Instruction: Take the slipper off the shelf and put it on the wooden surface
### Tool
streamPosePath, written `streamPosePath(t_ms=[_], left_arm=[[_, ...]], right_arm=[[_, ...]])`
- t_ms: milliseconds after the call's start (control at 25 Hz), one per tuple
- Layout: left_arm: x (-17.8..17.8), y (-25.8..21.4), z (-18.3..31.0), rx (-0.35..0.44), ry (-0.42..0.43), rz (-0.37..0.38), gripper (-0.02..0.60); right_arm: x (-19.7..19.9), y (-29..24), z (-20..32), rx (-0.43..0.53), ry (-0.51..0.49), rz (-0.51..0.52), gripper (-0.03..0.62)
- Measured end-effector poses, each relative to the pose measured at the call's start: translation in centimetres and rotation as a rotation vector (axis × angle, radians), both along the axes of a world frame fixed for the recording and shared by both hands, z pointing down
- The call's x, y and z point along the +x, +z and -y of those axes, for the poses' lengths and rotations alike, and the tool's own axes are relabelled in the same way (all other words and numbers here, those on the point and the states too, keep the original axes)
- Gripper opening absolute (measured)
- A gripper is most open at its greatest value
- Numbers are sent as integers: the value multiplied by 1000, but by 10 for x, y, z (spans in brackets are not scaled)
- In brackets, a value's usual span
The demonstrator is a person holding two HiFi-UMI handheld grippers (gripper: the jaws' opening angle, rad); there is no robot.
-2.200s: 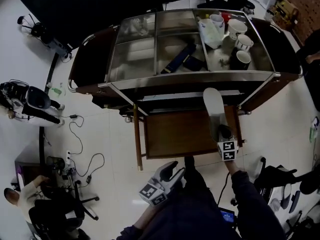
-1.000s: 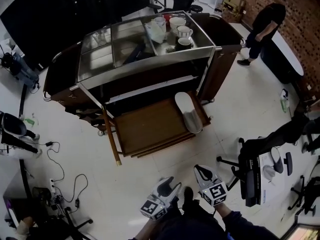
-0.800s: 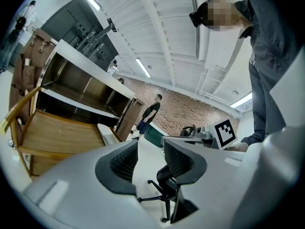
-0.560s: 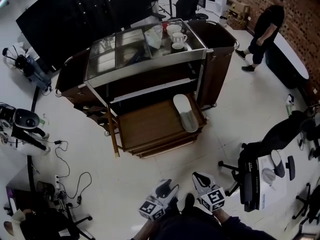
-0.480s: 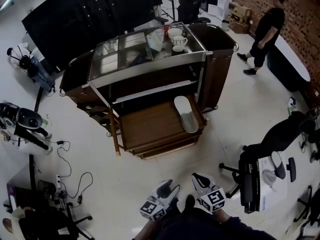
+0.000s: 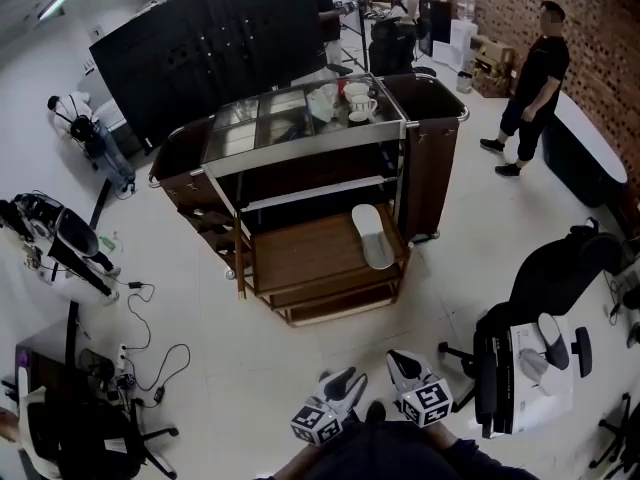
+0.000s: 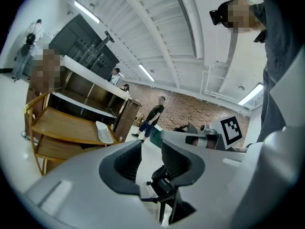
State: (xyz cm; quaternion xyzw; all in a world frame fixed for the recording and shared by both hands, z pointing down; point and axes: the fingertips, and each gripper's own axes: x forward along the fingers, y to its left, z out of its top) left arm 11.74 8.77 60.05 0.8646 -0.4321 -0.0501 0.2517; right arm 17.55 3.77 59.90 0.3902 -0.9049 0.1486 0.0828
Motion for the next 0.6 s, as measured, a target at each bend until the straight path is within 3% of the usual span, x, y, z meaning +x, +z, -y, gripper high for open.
streamPosePath(t_ms=[600], left_arm=[[19, -9, -40, 12, 23, 33, 127]], right_arm=[[5, 0, -42, -5, -48, 5, 0]])
